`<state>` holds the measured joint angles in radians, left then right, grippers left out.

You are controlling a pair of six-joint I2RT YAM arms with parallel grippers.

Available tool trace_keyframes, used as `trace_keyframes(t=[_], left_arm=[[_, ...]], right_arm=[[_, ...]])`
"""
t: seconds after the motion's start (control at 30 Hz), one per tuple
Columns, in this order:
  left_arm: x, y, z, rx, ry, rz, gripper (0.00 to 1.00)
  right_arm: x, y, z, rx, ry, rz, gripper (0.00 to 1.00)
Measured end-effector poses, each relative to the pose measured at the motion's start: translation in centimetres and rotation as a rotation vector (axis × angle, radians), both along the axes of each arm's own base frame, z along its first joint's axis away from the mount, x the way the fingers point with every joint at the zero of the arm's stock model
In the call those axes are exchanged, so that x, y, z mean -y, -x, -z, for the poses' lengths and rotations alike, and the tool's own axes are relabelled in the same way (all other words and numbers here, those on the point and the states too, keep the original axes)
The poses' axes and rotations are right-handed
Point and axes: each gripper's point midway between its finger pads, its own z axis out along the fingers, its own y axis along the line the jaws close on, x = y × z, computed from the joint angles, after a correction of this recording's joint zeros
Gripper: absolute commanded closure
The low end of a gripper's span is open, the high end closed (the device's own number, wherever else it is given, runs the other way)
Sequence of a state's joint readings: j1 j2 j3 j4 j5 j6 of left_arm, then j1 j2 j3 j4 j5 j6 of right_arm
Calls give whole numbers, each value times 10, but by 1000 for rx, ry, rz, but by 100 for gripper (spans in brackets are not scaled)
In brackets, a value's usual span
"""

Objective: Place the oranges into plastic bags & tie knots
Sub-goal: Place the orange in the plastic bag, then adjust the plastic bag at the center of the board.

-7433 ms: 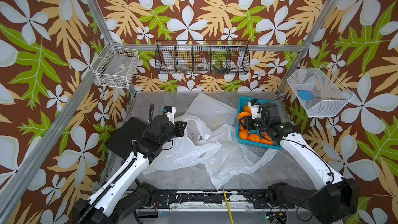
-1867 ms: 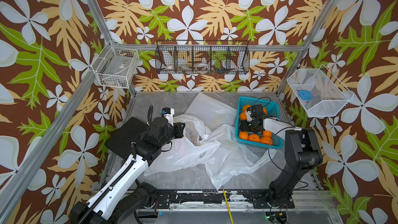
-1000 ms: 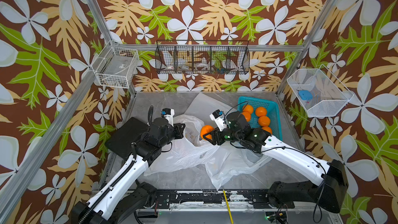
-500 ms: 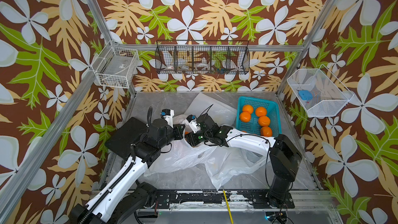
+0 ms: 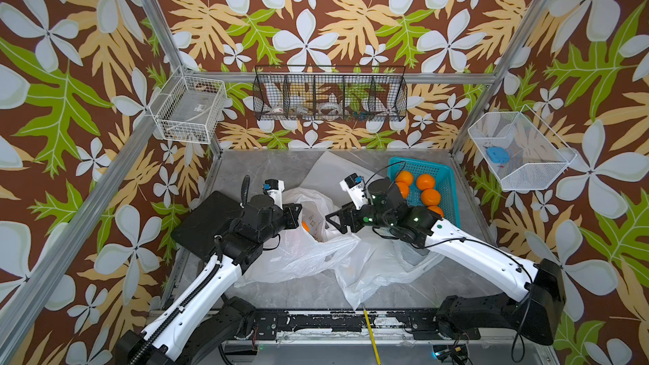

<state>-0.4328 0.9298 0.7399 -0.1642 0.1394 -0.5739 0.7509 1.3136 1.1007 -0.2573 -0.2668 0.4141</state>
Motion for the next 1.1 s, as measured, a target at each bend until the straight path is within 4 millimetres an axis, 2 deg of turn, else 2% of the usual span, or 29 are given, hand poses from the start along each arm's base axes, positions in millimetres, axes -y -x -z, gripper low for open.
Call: trace_keyframes(t=[0.07,0.13,0.27,0.4,0.57,0.7,0.8,0.93,1.03,1.07,1.1], left_arm=[[0,-1,1,-2,-1,0,100],[1,-1,2,-3,-4,2,100],[1,-1,4,-7,-5,2,100],[1,0,5,-8,-5,5,100],[1,0,4,-7,-3,5,100],[1,0,4,-7,-4,5,100],[1,0,4,-7,-3,4,100],[1,0,4,-5,-3,5,100],[1,0,4,-5,-4,5,100],[1,0,4,-5,-4,5,100],[1,0,4,-4,-4,5,100]], right_arm=[[18,-6,14,-25,35,48,17],[22,-5,28,-59,65,53,21],[16,-4,52,-133,85,28,28],[7,-1,76,-223,75,11,30],[-11,3,82,-261,46,-32,25],[-20,6,85,-274,32,-59,26],[-24,8,96,-307,43,-54,36],[-25,5,104,-321,51,-37,63],[-26,-2,91,-284,30,-12,93],[-27,-5,82,-265,18,-8,100],[-27,-8,74,-242,10,0,100]])
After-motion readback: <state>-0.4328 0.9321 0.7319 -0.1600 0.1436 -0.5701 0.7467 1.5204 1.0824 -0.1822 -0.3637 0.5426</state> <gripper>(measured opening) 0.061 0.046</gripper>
